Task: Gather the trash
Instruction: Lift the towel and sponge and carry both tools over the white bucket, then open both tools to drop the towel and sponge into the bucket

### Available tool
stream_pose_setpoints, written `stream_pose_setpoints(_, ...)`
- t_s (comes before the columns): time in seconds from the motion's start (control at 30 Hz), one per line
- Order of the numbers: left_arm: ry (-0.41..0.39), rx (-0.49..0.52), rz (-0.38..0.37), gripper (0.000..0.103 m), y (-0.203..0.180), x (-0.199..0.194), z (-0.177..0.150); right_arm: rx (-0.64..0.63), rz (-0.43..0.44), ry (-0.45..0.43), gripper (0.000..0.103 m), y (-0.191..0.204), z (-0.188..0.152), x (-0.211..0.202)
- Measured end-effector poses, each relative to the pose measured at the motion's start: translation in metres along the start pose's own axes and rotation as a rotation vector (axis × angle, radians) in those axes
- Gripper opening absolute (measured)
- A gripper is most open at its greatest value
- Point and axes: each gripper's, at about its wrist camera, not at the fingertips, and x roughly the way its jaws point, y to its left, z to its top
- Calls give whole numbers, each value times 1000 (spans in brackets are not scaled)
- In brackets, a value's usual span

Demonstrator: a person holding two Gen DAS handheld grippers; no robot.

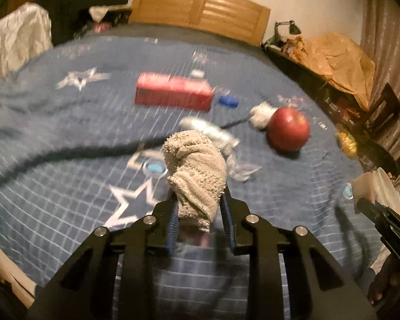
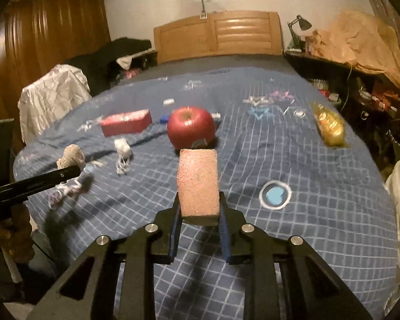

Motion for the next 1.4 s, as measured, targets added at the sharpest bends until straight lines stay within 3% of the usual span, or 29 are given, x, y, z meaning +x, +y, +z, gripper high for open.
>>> stream_pose_setpoints(0.13, -70, 68, 22, 26, -41, -25, 18, 7, 6, -58, 26, -6, 10, -30)
stream_pose_setpoints(0.4, -144, 229, -23, 26, -137, -45, 43, 29, -36, -177, 26, -40, 28, -97)
stream_pose_setpoints(0.73, -196, 443, -146, 27, -282, -37, 48, 103, -244, -269, 26, -141, 27, -189)
stream_pose_setpoints(1.1, -196, 647, -278, 27, -421, -10, 23, 191, -479, -255, 26, -266, 2, -269)
stream_pose_setpoints(1.4, -139, 749, -362, 27, -492, 21, 0, 250, -560, -185, 26, -332, -13, -264)
